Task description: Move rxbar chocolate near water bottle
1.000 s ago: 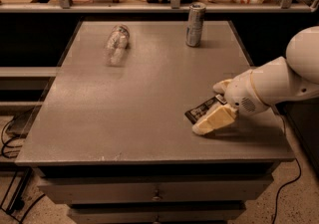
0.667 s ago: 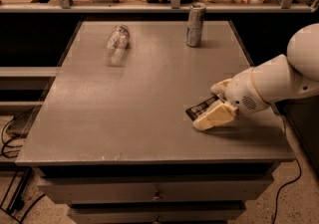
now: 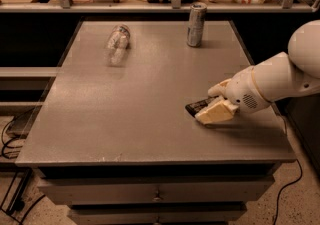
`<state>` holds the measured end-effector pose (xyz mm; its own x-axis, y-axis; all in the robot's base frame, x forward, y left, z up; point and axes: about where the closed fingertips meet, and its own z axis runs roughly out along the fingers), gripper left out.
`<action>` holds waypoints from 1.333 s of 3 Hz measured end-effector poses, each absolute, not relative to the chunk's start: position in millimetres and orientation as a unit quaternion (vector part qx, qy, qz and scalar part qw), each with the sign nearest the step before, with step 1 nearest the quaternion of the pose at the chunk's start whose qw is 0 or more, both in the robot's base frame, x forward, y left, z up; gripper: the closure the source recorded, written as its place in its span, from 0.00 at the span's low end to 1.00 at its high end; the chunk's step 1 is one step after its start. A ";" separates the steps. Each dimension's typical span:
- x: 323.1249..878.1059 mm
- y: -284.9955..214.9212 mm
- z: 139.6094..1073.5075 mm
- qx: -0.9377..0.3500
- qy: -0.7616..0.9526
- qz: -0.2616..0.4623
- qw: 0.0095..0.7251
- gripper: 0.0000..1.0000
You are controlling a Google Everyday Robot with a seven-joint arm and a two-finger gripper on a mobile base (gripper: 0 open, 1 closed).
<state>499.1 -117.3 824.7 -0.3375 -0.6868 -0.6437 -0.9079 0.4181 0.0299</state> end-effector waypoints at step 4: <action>605.4 -52.1 917.0 -0.540 0.711 0.190 0.407 1.00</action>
Offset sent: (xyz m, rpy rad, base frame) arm 0.0892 0.0170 0.1044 0.0521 -0.2769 0.0333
